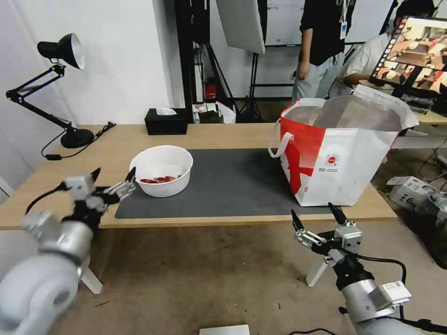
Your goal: Pick up the trash from the table and place it into the takeout bag.
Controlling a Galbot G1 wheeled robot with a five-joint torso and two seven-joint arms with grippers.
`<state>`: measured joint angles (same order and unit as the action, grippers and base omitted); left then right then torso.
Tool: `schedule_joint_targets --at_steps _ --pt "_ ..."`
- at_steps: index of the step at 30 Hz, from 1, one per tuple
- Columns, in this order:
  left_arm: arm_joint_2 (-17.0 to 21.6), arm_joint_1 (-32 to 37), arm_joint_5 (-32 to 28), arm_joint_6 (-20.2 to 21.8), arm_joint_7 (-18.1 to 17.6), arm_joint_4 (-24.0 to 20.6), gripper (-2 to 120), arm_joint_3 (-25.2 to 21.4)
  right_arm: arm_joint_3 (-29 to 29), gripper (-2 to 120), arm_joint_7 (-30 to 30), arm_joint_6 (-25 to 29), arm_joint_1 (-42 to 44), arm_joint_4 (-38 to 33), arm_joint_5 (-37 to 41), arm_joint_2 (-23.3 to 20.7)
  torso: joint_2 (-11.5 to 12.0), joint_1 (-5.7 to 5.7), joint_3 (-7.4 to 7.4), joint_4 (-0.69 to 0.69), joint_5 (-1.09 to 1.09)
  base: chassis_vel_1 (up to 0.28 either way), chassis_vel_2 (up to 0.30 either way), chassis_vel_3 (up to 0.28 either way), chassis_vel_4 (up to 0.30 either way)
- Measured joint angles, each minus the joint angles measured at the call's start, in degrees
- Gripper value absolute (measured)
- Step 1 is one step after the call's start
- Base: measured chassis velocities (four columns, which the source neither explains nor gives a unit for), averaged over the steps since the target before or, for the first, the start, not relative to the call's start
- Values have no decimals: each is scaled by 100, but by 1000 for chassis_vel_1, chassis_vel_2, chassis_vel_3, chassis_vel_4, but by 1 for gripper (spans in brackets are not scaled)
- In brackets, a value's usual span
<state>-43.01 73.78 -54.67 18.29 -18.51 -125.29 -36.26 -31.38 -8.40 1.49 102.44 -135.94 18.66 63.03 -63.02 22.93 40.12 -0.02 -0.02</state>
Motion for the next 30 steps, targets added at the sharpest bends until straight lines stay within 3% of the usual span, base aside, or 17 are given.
schedule_joint_targets --at_steps 3,7,9,11,12,14,18,19,22,24,30 --pt "463 -1370 -549 352 11 1005 100 772 -68 100 0 -3 -25 37 34 14 0 1 0 1 1 0 0 0 0" --pt "580 -1850 -720 508 12 1351 100 1154 -91 100 -1 -4 -27 55 38 18 0 0 0 1 2 0 0 0 0" --pt "722 -2654 -889 743 19 1929 100 1946 -132 100 -2 -4 -30 83 41 27 0 0 0 1 0 0 0 0 0" --pt "733 -2772 -909 786 22 2003 100 2057 -138 100 -2 -4 -32 90 43 27 0 0 0 2 0 0 0 0 0" --pt "747 -3308 -1055 1001 19 2350 100 2550 -155 100 -3 -4 -46 118 51 32 0 0 -1 2 2 0 0 0 0" --pt "715 -3817 -1201 1248 7 2713 100 3035 -172 100 -6 -4 -59 146 58 35 0 0 0 1 1 0 0 0 0" --pt "655 -4263 -1304 1474 -42 3022 100 3465 -176 100 -9 -4 -72 165 70 41 0 0 0 2 2 0 0 0 0" --pt "592 -4640 -1416 1695 -94 3295 100 3828 -179 100 -12 -4 -84 180 74 48 0 0 0 2 1 0 0 0 0" --pt "546 -4936 -1498 1863 -130 3484 100 4112 -179 100 -15 -4 -98 194 76 63 0 0 -1 1 3 0 0 0 0" --pt "455 -5346 -1533 2024 -189 3799 100 4546 -187 100 -19 -1 -121 210 83 93 0 -1 -1 1 1 0 0 0 0" --pt "385 -5596 -1544 2227 -222 4022 100 4795 -191 100 -28 6 -135 221 88 122 0 0 -1 1 3 0 0 0 0"
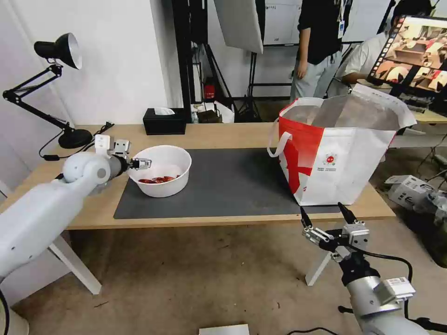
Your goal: Pick up the trash from the table and place it into the takeout bag.
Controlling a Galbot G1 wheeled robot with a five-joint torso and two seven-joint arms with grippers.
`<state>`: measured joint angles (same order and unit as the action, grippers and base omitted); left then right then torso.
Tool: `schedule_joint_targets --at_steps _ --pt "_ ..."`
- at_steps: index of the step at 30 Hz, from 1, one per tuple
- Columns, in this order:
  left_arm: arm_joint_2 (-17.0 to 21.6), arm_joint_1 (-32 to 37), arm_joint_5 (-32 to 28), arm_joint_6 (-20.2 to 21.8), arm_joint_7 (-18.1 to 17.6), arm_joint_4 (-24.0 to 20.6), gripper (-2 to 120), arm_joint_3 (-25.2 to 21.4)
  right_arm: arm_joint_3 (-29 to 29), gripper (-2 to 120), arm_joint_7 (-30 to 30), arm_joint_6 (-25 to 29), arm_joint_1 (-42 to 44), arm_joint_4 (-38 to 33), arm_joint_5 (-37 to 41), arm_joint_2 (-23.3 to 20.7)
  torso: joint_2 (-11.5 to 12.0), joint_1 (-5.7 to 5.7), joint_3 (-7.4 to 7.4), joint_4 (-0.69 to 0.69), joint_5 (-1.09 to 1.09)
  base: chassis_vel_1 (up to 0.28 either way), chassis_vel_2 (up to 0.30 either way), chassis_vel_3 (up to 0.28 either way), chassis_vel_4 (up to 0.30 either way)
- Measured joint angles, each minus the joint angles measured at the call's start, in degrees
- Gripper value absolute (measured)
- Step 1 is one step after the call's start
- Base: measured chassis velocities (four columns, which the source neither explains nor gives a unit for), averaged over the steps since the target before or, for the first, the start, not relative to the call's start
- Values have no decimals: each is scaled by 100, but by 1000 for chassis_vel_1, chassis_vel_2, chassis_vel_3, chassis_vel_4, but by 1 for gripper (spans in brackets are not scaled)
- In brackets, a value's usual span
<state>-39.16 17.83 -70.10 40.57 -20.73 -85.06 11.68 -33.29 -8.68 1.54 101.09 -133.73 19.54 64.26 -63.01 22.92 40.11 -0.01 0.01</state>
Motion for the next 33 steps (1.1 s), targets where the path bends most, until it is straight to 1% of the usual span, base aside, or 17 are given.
schedule_joint_targets --at_steps 3,4,5,8,9,11,12,13,15,16,20,22,26,28,29,32,33 --pt "-47 -170 -4 160 -37 212 97 224 -9 100 -15 7 -6 9 8 16 0 0 0 0 -1 0 0 0 0" --pt "-56 -191 -28 189 -58 267 91 271 -14 100 -18 8 -16 17 16 18 0 0 0 1 -1 0 0 0 0" --pt "-56 -191 -28 189 -58 267 91 271 -14 100 -18 8 -16 17 16 18 0 0 0 1 -1 0 0 0 0" --pt "-73 -207 -97 189 -133 275 77 295 -10 100 -22 10 -47 50 23 26 0 -1 -1 1 -1 0 0 0 0" --pt "-73 -207 -97 189 -133 275 77 295 -10 100 -22 10 -47 50 23 26 0 -1 -1 1 -1 0 0 0 0" --pt "-79 -214 -124 189 -163 272 71 299 0 100 -23 11 -55 59 24 33 -1 -1 -1 1 -1 0 0 0 0" --pt "-86 -224 -134 189 -185 271 62 307 10 100 -23 12 -57 68 24 44 -1 -1 -1 1 -1 0 0 0 0" --pt "-86 -224 -134 189 -185 271 62 307 10 100 -23 12 -57 68 24 44 -1 -1 -1 1 -1 0 0 0 0" --pt "-88 -231 -138 187 -198 267 55 317 11 100 -25 13 -59 75 24 55 -1 -1 -1 1 -1 0 0 0 0" --pt "-92 -235 -140 185 -208 264 48 322 11 100 -27 14 -60 81 24 59 -1 -1 -1 1 -1 0 0 0 0" --pt "-105 -239 -154 183 -229 260 39 327 10 100 -34 16 -59 87 23 62 -1 -1 -1 1 -1 0 0 0 0" --pt "-127 -240 -190 176 -247 239 27 328 6 100 -50 17 -60 95 22 65 -1 -1 -1 1 -1 0 0 0 0" --pt "-145 -238 -280 172 -309 206 19 320 7 100 -74 17 -62 96 21 68 -1 -1 -1 1 -1 0 0 0 0" --pt "-156 -236 -588 169 -492 130 4 258 21 100 -116 15 -62 97 21 70 -1 -1 -1 1 -1 0 0 0 0" --pt "-155 -232 -722 168 -566 80 0 225 24 100 -121 14 -62 96 21 71 -1 -1 -1 1 -1 0 0 0 0" --pt "-147 -220 -882 166 -673 7 0 173 24 100 -128 11 -62 98 20 71 -1 -1 0 0 -1 0 0 0 0" --pt "-129 -197 -1207 165 -915 -149 0 62 25 100 -132 4 -66 106 19 69 -1 0 0 1 -2 0 0 0 0"
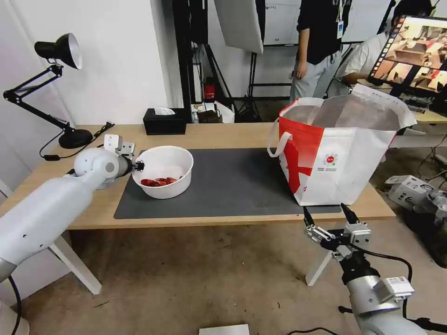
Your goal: Pick up the trash from the table and place it into the takeout bag.
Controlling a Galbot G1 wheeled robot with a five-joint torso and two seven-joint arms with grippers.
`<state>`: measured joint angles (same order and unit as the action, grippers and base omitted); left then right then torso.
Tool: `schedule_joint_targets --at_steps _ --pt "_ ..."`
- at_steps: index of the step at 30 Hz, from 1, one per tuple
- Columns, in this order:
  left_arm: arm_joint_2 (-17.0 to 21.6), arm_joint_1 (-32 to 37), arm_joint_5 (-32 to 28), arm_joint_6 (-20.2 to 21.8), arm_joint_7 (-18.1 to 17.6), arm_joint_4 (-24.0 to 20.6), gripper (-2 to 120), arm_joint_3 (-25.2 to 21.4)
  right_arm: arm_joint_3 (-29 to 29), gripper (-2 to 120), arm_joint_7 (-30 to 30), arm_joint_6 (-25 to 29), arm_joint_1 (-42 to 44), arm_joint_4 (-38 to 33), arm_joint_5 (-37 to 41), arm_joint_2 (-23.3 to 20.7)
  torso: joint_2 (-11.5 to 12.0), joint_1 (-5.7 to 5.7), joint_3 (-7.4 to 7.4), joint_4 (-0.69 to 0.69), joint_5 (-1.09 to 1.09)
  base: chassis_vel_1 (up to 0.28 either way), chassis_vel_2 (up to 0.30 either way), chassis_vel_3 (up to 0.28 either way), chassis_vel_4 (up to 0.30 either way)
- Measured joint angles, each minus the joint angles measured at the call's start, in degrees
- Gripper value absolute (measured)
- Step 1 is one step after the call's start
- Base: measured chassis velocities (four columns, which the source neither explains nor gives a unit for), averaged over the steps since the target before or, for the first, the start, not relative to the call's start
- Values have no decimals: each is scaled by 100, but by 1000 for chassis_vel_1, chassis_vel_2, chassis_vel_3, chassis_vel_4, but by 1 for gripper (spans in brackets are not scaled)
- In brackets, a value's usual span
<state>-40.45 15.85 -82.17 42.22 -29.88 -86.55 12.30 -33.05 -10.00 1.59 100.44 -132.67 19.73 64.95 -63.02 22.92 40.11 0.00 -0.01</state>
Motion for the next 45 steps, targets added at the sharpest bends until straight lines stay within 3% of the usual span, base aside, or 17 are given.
schedule_joint_targets --at_steps 2,12,15,20,22,23,24,26,28,30,34,36,38,39,40,43,45 --pt "8 5 -108 0 -83 -57 0 -39 0 100 -1 -2 -1 3 -1 -1 0 0 0 0 0 0 0 0 0" --pt "86 -289 -1610 -4 -1220 -1297 0 -415 7 100 -16 -33 29 49 -33 -12 0 0 0 0 1 0 0 0 0" --pt "-65 -698 -2333 -5 -1702 -1663 0 -316 -4 100 -19 -40 73 40 -37 -31 0 0 0 1 1 0 0 0 0" --pt "-479 -1570 -2865 -7 -2009 -1681 0 20 -75 100 -23 -49 127 5 -48 -43 0 0 0 1 1 0 0 0 0" --pt "-740 -1981 -3019 -8 -2143 -1568 0 171 -106 100 -25 -50 134 -5 -48 -42 0 0 0 0 3 0 0 0 0" --pt "-1170 -2451 -3171 -11 -2284 -1346 0 371 -144 100 -26 -54 137 -13 -48 -45 0 0 0 0 4 0 0 0 0" --pt "-1170 -2451 -3171 -11 -2284 -1346 0 371 -144 100 -26 -54 137 -13 -48 -45 0 0 0 0 4 0 0 0 0" --pt "-1851 -3025 -3284 -11 -2411 -908 0 642 -165 100 -27 -64 134 -37 -43 -62 0 0 0 -3 5 0 0 0 0" --pt "-1923 -3083 -3287 -11 -2412 -855 0 671 -166 100 -27 -65 134 -41 -43 -64 0 0 0 -3 5 0 0 0 0" --pt "-2588 -3616 -3289 -11 -2423 -254 0 915 -163 100 -28 -85 124 -74 -41 -55 0 0 0 -2 4 0 0 0 0" --pt "-3042 -3912 -3207 -11 -2418 207 0 1037 -146 100 -27 -97 109 -82 -40 -33 0 0 0 0 4 0 0 0 0" --pt "-3637 -4149 -2879 -11 -2314 896 0 1160 -128 100 -27 -106 103 -101 -41 -15 0 0 0 -1 3 0 0 0 0" --pt "-3817 -4191 -2762 -11 -2292 1099 0 1174 -123 100 -27 -109 103 -109 -42 -12 0 0 0 -1 3 0 0 0 0" --pt "-4182 -4250 -2482 -11 -2223 1486 0 1180 -117 100 -27 -116 104 -126 -43 -5 0 1 1 -1 4 0 0 0 0" --pt "-4182 -4250 -2482 -11 -2223 1486 0 1180 -117 100 -27 -116 104 -126 -43 -5 0 1 1 -1 4 0 0 0 0" --pt "-4890 -4276 -1756 -12 -2035 2135 0 1157 -113 100 -26 -121 118 -163 -45 5 0 0 0 -2 4 0 0 0 0" --pt "-5021 -4275 -1606 -28 -1981 2257 0 1148 -114 100 -26 -122 122 -169 -45 9 0 1 0 -4 4 0 0 0 0"
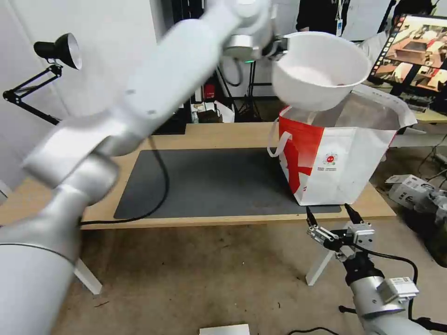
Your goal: Pick up the trash from the table and place it into the takeout bag.
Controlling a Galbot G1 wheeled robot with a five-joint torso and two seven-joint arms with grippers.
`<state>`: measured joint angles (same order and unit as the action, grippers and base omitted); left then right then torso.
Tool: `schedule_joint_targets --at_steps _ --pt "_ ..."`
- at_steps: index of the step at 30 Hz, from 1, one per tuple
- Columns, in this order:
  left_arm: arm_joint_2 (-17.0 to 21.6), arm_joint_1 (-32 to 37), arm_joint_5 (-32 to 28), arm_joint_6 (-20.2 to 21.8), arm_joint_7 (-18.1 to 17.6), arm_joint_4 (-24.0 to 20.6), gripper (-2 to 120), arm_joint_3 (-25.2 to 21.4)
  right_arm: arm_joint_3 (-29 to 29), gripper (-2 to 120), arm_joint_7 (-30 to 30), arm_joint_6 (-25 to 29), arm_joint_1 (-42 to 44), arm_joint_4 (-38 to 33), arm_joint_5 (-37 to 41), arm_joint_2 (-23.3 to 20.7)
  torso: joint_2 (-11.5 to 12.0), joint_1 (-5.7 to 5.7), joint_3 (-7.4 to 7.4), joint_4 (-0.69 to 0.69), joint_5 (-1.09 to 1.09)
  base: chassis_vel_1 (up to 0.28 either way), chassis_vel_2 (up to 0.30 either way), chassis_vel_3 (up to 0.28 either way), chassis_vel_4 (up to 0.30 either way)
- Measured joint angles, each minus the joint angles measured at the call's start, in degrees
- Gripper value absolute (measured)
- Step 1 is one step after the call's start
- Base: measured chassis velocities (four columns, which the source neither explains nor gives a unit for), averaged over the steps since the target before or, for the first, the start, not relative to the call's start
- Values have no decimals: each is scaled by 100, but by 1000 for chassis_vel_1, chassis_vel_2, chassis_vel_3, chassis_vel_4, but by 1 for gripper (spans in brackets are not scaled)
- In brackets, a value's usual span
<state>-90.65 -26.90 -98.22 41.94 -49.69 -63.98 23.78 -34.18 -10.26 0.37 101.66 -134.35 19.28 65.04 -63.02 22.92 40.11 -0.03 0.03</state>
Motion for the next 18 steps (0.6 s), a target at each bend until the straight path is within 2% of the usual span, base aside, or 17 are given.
schedule_joint_targets --at_steps 4,6,7,9,11,13,18 --pt "-147 104 733 -212 458 142 0 158 -16 100 0 0 7 -11 0 3 -1 -1 -1 3 -2 0 0 0 0" --pt "-145 307 1333 -539 864 155 0 305 -20 100 0 0 6 -12 2 6 -1 0 0 5 -3 0 0 0 0" --pt "-145 307 1333 -539 864 155 0 305 -20 100 0 0 6 -12 2 6 -1 0 0 5 -3 0 0 0 0" --pt "-132 510 1784 -855 1213 169 0 398 -20 100 0 0 5 -13 4 6 0 0 0 6 -3 0 0 0 0" --pt "-128 576 1866 -935 1280 164 0 427 -20 100 0 0 4 -14 4 6 0 0 1 5 -3 0 0 0 0" --pt "-112 823 2102 -1188 1515 88 0 521 -30 100 0 0 5 -14 13 -3 -1 0 0 3 -3 0 0 0 0" --pt "-92 978 2188 -1226 1626 -24 0 610 -49 100 0 0 -12 29 24 -12 -1 0 0 4 -3 0 0 0 0"
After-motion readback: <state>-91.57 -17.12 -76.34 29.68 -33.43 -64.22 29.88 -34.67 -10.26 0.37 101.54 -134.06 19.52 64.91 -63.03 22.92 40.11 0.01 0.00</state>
